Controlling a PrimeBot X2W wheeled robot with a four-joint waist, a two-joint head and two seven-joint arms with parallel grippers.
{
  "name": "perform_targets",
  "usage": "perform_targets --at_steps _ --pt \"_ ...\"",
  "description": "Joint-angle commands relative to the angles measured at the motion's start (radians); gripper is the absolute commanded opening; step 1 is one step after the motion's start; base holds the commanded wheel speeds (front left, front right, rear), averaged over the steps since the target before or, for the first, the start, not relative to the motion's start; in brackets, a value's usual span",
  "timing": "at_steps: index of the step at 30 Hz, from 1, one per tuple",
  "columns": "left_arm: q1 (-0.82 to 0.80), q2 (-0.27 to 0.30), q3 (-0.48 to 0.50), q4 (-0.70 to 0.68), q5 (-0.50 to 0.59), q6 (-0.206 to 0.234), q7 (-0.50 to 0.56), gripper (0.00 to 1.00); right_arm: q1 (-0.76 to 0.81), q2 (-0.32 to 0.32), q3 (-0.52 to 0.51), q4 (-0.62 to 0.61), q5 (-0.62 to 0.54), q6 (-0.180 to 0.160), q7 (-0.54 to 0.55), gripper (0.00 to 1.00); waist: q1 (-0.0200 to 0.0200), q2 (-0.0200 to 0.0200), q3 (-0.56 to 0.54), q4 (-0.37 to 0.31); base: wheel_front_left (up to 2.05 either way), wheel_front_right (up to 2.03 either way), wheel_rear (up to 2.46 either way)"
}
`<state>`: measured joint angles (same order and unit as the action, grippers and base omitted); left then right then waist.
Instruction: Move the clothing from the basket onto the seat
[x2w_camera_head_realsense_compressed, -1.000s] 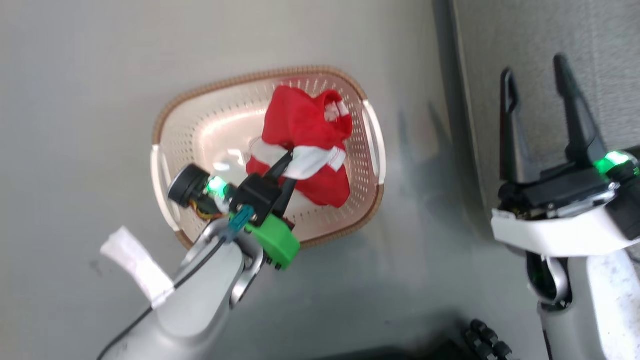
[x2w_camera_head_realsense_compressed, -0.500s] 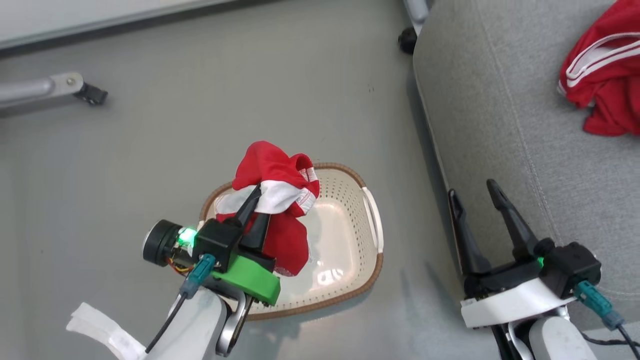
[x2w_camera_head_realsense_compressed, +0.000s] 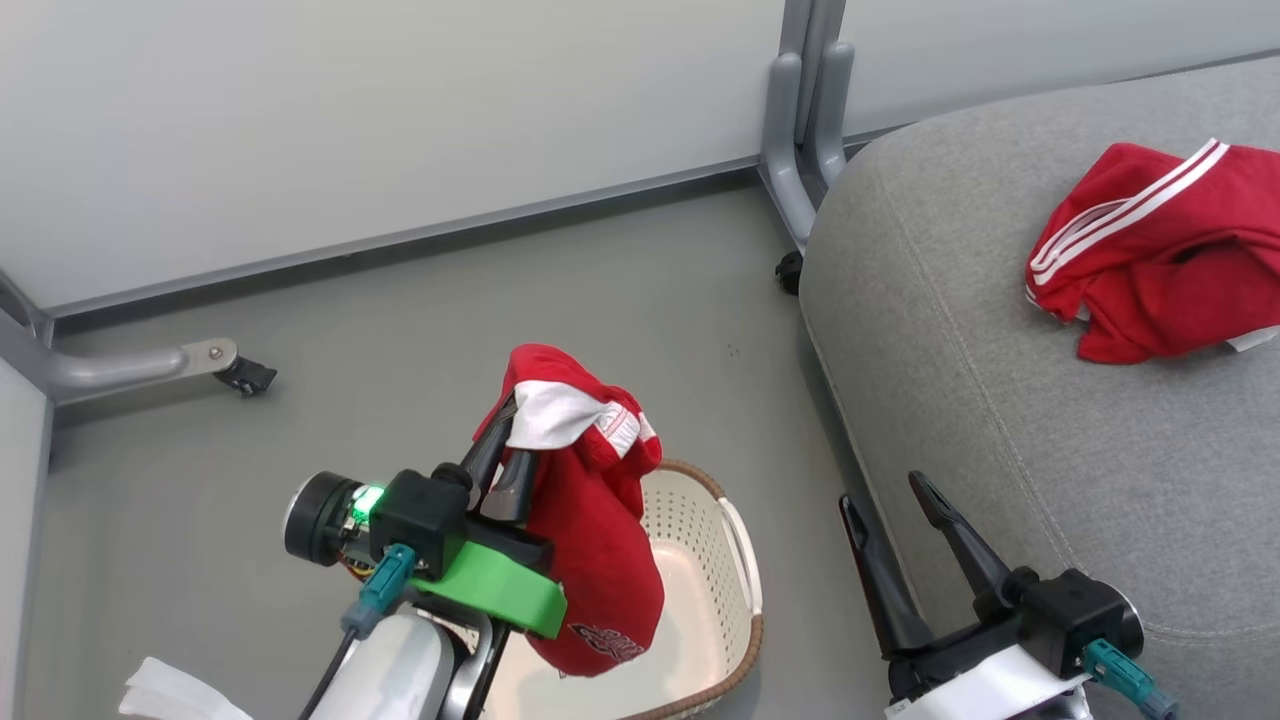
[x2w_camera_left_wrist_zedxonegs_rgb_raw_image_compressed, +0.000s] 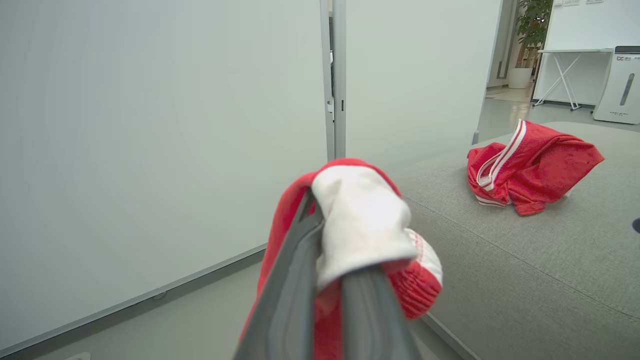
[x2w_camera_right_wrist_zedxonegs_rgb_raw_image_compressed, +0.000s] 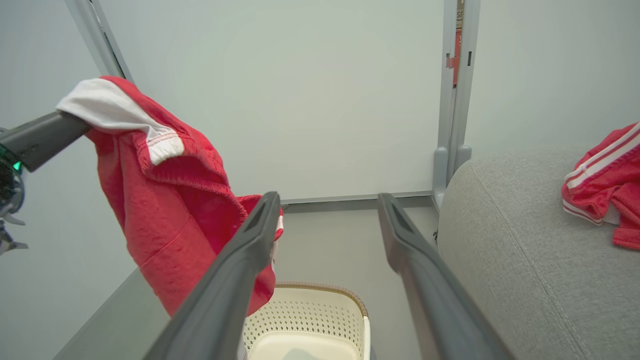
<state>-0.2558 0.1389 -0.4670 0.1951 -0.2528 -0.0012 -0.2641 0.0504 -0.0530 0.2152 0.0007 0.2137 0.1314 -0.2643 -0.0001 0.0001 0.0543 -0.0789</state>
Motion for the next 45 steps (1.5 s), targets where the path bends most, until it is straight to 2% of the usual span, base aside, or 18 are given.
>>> perform_targets --at_steps 1,6,16,24,30,31,32,33,45 --pt "0.016 -0.004 -0.003 -0.013 0.006 -0.006 0.000 0.00 0.011 -0.006 0.010 0.002 0.008 -0.001 0.000 1.00 0.0001 -0.0001 -0.042 -0.018 0.00 0.00 0.00" --pt "-0.007 -0.019 -0.028 -0.042 0.001 -0.014 0.008 0.00 -0.022 -0.015 0.053 0.010 0.024 -0.001 0.000 1.00 0.0001 -0.0001 -0.046 -0.016 0.00 0.00 0.00" --pt "-0.055 -0.054 -0.114 -0.091 -0.012 -0.050 0.057 0.00 -0.125 -0.029 0.255 0.083 0.083 -0.001 0.000 1.00 0.0001 -0.0001 -0.050 0.003 0.00 0.00 0.00" --pt "-0.085 -0.073 -0.187 -0.124 -0.022 -0.065 0.077 0.00 -0.170 -0.019 0.288 0.212 0.070 -0.001 0.000 1.00 0.0001 -0.0001 -0.048 0.025 0.00 0.00 0.00" --pt "-0.098 -0.077 -0.211 -0.154 -0.024 -0.055 0.094 0.00 -0.182 -0.014 0.303 0.297 0.081 -0.001 0.000 1.00 0.0001 -0.0001 -0.042 0.034 0.00 0.00 0.00" --pt "-0.098 -0.076 -0.212 -0.155 -0.024 -0.054 0.095 0.00 -0.187 -0.014 0.304 0.303 0.083 -0.001 0.000 0.96 0.0001 -0.0001 -0.041 0.034 0.00 0.00 0.00" --pt "-0.098 -0.073 -0.211 -0.156 -0.024 -0.051 0.096 0.00 -0.192 -0.014 0.306 0.306 0.085 -0.001 0.000 0.33 0.0001 -0.0001 -0.039 0.035 0.00 0.00 0.00" --pt "-0.098 -0.070 -0.209 -0.156 -0.025 -0.049 0.097 0.00 -0.193 -0.014 0.309 0.307 0.087 -0.001 0.000 0.00 0.0001 -0.0001 -0.039 0.035 0.00 0.00 0.00" --pt "-0.085 -0.048 -0.195 -0.123 -0.034 -0.032 0.084 0.00 -0.200 -0.030 0.281 0.258 0.068 -0.001 0.000 0.00 0.0001 -0.0001 -0.022 0.036 0.00 0.00 0.00"
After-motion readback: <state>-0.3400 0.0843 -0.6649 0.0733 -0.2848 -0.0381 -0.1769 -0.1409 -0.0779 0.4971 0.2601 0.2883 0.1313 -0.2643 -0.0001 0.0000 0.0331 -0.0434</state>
